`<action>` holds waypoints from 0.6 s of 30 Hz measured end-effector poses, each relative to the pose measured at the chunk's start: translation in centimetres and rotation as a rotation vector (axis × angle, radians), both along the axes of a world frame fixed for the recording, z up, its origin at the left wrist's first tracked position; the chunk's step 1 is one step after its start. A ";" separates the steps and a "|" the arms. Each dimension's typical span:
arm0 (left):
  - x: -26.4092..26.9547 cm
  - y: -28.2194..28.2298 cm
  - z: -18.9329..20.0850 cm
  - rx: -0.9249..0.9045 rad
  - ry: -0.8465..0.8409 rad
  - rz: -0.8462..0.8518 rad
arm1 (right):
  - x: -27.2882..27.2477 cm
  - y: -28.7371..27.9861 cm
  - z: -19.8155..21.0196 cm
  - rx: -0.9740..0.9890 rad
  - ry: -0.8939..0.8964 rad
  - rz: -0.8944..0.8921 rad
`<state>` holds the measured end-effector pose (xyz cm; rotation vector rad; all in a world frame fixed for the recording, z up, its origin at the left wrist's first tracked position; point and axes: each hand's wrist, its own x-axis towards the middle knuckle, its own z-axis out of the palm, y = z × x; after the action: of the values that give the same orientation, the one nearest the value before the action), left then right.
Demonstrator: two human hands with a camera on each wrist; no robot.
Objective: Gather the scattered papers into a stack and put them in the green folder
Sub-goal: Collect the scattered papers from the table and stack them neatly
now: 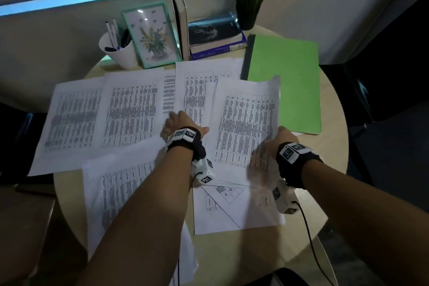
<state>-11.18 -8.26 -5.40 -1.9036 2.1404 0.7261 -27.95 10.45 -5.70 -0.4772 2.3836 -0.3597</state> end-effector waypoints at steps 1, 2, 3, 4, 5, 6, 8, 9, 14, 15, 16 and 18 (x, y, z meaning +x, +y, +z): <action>-0.3 0.1 0.1 -0.012 0.041 -0.028 | 0.0 0.0 -0.1 -0.006 0.001 0.002; -0.5 0.3 0.2 -0.031 0.083 -0.033 | 0.0 0.1 -0.1 -0.011 0.002 0.004; -0.7 0.3 0.5 -0.040 0.128 0.006 | 0.0 0.1 -0.2 -0.018 0.003 0.004; -0.9 0.3 0.7 -0.022 0.183 0.086 | 0.0 0.1 -0.2 -0.023 0.003 0.000; -0.9 0.2 1.2 0.022 0.250 0.181 | -0.1 0.1 -0.3 -0.030 0.001 -0.003; -0.9 0.0 1.5 0.062 0.306 0.251 | -0.1 0.2 -0.2 -0.032 -0.004 -0.005; -0.5 -0.4 2.0 0.089 0.354 0.286 | -0.1 0.2 -0.2 -0.040 -0.005 -0.010; 0.0 -0.7 2.1 0.085 0.367 0.273 | 0.0 0.2 -0.1 -0.052 -0.003 -0.014; 1.9 -1.1 2.9 0.031 0.415 0.180 | 0.6 0.0 0.6 -0.124 -0.024 -0.043; 2.2 -1.1 3.1 0.037 0.417 0.152 | 0.8 0.0 0.7 -0.130 -0.040 -0.052; 2.5 -1.0 3.4 0.050 0.411 0.129 | 1.0 -0.1 0.9 -0.134 -0.058 -0.062; 2.8 -0.8 3.8 0.077 0.424 0.116 | 1.3 -0.3 1.1 -0.154 -0.074 -0.065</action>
<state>-8.38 -9.03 -1.62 -1.9866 2.1965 1.3194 -26.65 10.19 -4.59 -0.4495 2.3133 -0.5839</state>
